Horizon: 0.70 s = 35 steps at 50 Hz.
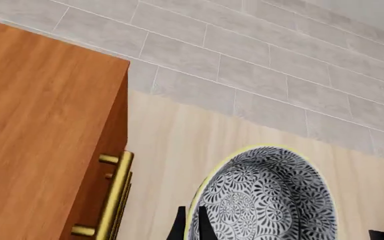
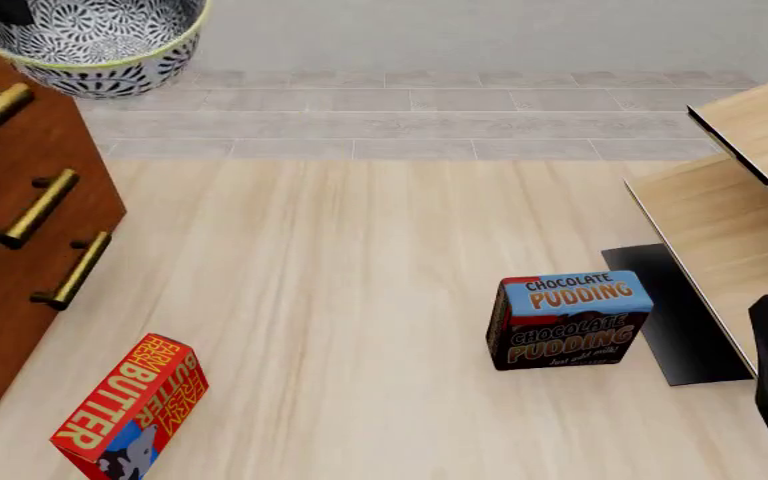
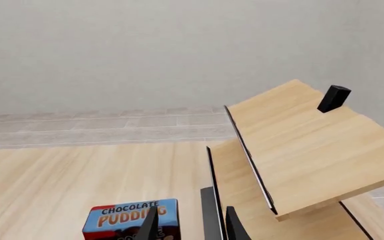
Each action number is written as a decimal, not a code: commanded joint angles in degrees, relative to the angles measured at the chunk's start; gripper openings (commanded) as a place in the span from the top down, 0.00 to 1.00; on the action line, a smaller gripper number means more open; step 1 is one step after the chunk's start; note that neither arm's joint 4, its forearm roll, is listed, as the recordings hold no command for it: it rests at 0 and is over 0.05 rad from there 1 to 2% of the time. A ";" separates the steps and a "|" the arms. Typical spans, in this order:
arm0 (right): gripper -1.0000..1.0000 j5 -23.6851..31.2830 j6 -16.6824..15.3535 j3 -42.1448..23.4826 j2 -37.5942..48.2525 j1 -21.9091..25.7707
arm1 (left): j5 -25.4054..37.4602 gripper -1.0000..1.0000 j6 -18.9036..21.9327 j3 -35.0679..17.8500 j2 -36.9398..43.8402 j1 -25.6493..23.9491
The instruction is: Close the top drawer of the cabinet and put the bowl on top of it.
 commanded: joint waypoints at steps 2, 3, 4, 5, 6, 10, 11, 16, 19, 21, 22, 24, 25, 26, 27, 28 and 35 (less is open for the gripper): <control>0.00 0.00 0.12 0.05 0.01 0.03 | 7.15 1.00 -2.49 -11.45 3.73 7.41; 0.00 0.00 0.12 0.05 0.01 0.03 | 7.16 1.00 -2.49 -11.48 3.74 7.41; 0.00 0.01 0.11 0.03 0.02 0.05 | 7.50 1.00 -2.81 -11.92 3.84 7.61; 0.00 0.07 0.06 -0.01 0.02 0.10 | 7.80 1.00 -3.01 -12.70 4.15 8.31; 0.00 0.05 0.03 0.00 0.02 0.13 | 8.18 1.00 -3.28 -13.05 4.30 8.97; 0.00 0.03 -0.06 0.01 0.00 0.15 | 9.58 1.00 -5.64 -14.89 5.33 10.41; 0.00 0.01 -0.07 0.02 0.00 0.14 | 10.08 1.00 -6.12 -15.56 5.09 9.83; 0.00 0.01 -0.15 0.03 0.00 0.10 | 11.74 1.00 -8.07 -17.72 5.20 12.72; 0.00 -0.03 -0.19 0.07 0.00 0.18 | 12.94 1.00 -9.65 -18.59 5.75 15.06; 0.00 -0.03 -0.21 0.06 0.00 0.25 | 13.56 1.00 -10.41 -19.02 5.85 14.68; 0.00 -0.02 -0.22 0.06 -0.01 0.28 | 13.83 1.00 -10.65 -19.65 5.71 14.61; 0.00 -0.03 -0.25 0.06 -0.01 0.30 | 14.11 1.00 -12.11 -19.76 5.64 14.93; 0.00 0.00 -0.25 0.01 -0.01 0.28 | 14.86 1.00 -11.57 -20.88 6.33 15.02; 0.00 0.05 -0.25 -0.05 -0.01 0.25 | 14.63 1.00 -13.49 -19.97 6.06 15.48; 0.00 0.10 -0.20 -0.10 -0.01 0.17 | 15.23 1.00 -12.24 -21.47 6.60 15.95; 0.00 0.16 -0.18 -0.16 -0.01 0.14 | 16.11 1.00 -11.32 -22.55 7.27 17.45; 0.00 0.06 -0.19 -0.08 -0.01 0.20 | 17.95 1.00 -13.59 -24.54 8.28 19.28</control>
